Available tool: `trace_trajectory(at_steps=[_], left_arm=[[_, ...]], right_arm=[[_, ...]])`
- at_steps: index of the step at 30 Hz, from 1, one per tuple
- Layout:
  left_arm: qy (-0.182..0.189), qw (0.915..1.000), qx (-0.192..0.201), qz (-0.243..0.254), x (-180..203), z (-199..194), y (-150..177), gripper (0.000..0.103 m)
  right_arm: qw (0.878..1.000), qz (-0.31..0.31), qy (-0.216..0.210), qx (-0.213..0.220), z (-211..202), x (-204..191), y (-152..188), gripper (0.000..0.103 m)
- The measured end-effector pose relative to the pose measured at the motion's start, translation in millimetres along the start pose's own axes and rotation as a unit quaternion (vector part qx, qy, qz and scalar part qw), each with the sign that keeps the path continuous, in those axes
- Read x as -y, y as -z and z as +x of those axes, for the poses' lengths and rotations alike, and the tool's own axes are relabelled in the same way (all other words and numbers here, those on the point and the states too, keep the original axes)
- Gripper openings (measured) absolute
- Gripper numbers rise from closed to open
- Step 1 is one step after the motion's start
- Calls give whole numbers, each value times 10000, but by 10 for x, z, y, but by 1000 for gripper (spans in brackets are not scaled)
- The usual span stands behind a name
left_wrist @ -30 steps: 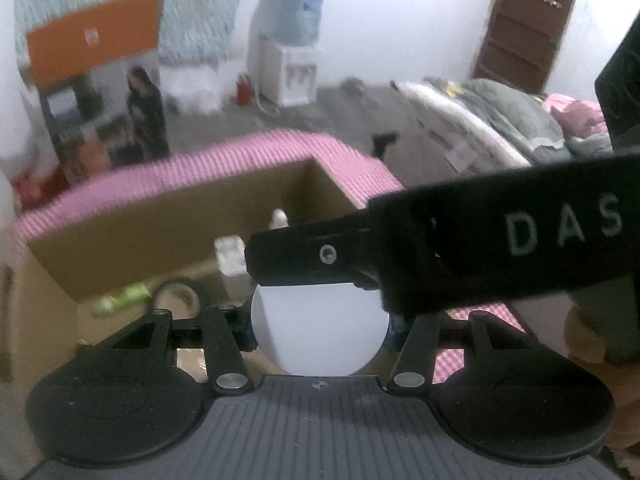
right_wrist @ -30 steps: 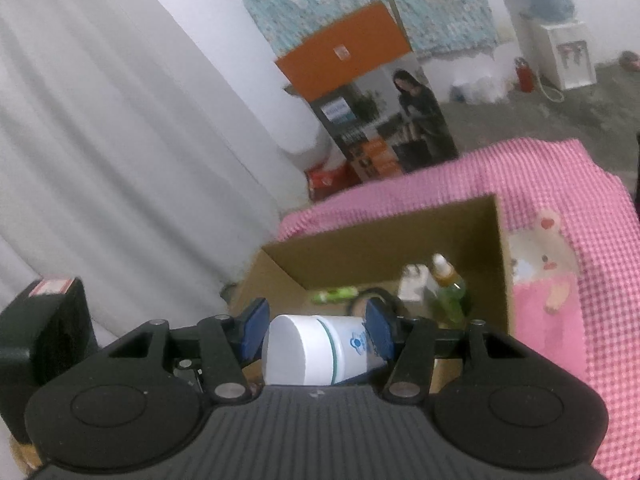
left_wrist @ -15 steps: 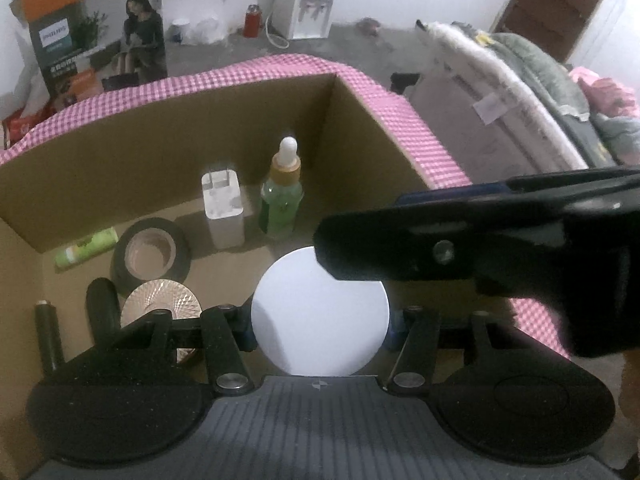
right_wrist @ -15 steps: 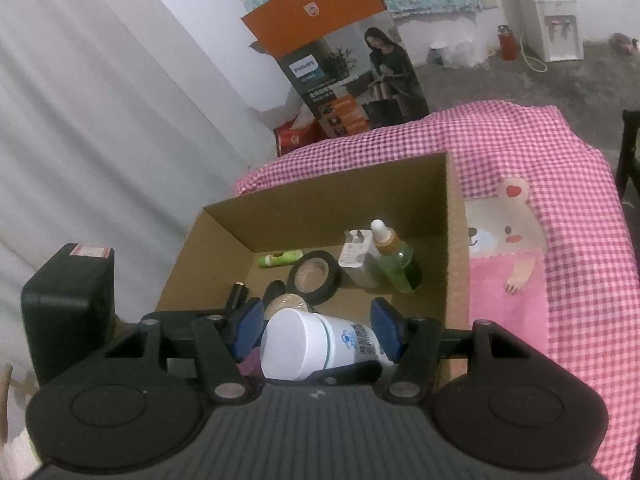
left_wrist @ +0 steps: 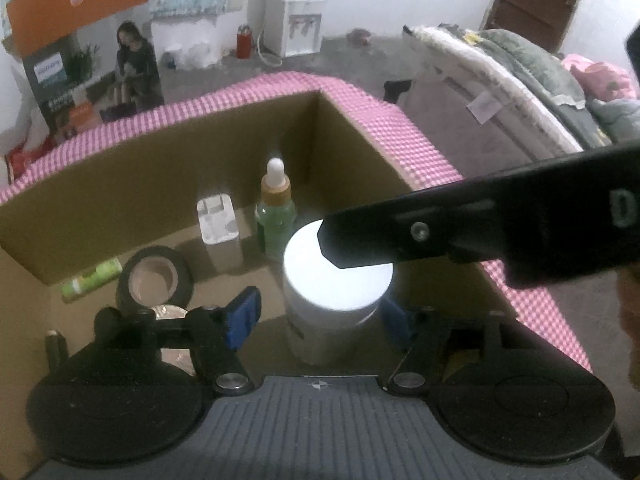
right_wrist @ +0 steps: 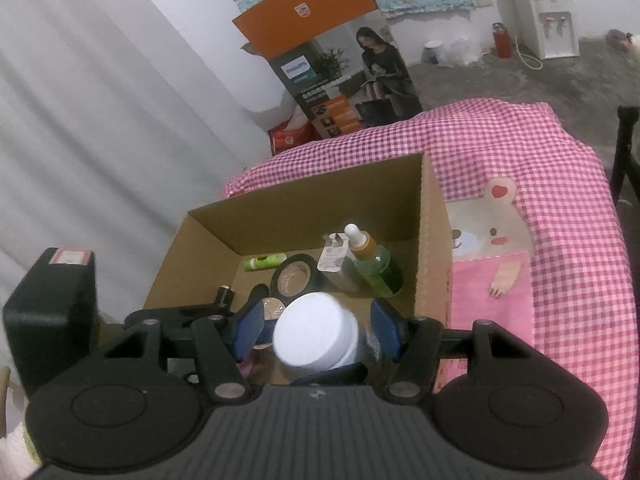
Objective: Organize rigid objects
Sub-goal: 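Carry the white jar into the box, lower it and release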
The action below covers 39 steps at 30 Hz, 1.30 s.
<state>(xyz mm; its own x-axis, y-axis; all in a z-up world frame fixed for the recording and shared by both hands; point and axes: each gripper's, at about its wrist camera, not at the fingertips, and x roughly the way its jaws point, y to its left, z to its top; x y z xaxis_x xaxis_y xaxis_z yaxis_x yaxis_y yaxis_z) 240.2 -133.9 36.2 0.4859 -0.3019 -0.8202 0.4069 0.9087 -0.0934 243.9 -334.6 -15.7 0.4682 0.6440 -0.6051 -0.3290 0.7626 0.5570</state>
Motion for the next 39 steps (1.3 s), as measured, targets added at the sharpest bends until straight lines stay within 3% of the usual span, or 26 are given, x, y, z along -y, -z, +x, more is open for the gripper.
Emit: trace_trajectory(at_steps=[3,5,10,13,24,30,35,39], left_arm=[[-112,9997,132,180,30,-11,9,64],[-111,9996,147,198,38,7,7,53],[-146,9994,293,147,35,28,9,53],[-48,9994,330,71,43,29,-28,53],[13,9996,276,37,67,75,-39,53],[33,9979,640,-120,-139,-316,42,62],[-283,9948,931,-300,-486,-705,198,61],[-337,9969,610,-361,-680,-668,274,60]], right_arm=[[9999,-108,21,-24,11,-10,-3,61],[9997,-207,77,-43,31,-33,-1,58],[9984,-505,209,-132,94,-92,11,44],[9981,-553,202,-184,116,-92,2,41],[9970,-591,408,-291,149,-42,7,41],[9965,-668,508,-38,-27,-140,-70,47],[9943,-980,279,305,-248,-470,-211,47],[9909,-1335,94,-129,19,-837,-287,47]])
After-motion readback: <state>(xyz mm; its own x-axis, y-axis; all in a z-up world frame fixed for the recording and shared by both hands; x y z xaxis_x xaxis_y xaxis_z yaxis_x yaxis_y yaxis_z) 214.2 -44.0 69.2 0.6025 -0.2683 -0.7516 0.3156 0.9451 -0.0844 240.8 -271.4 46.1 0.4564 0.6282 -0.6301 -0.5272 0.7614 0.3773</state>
